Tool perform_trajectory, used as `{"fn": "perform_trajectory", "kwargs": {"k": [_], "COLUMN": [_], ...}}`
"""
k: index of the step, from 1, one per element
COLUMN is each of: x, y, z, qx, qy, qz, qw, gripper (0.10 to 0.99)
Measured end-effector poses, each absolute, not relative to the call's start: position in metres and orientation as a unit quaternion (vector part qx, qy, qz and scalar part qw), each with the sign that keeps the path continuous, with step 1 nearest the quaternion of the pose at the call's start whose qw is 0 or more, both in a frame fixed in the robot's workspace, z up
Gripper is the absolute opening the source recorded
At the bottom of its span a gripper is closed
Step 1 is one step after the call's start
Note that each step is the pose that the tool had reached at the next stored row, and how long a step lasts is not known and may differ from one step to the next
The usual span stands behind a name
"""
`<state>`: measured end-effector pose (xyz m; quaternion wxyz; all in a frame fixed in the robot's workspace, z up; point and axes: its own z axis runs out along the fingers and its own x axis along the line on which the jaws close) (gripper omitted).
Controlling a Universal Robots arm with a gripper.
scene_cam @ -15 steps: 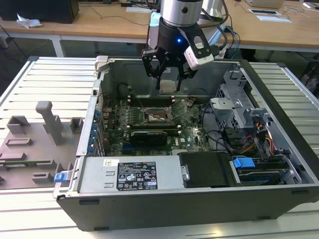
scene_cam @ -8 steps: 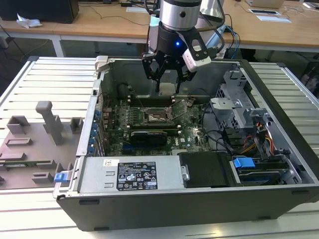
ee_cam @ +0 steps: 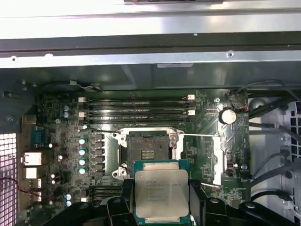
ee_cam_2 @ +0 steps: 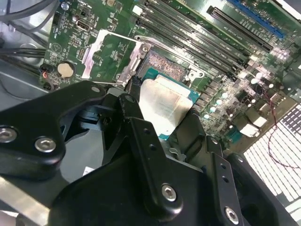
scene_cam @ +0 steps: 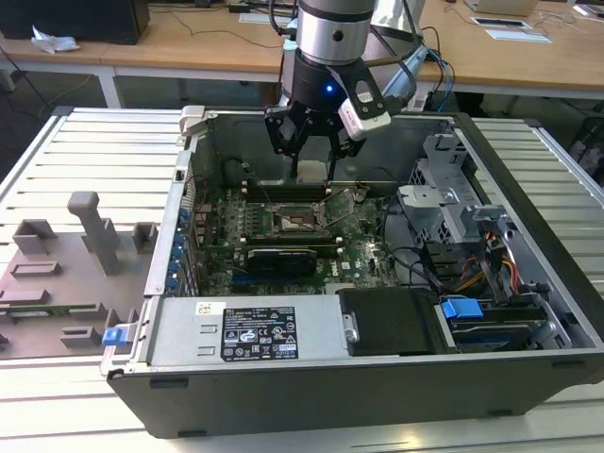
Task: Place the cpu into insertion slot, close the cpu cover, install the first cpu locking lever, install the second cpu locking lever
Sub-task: 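Place the cpu into insertion slot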
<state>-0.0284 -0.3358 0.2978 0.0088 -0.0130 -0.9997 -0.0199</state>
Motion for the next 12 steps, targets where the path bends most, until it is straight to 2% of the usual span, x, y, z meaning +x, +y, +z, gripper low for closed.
{"fn": "perform_trajectory", "kwargs": {"k": [12], "x": [-0.029], "y": [-0.335], "z": [0.267], "qx": [-0.013], "qy": [-1.0], "qz": [-0.02], "qw": [0.009], "gripper": [0.545]}}
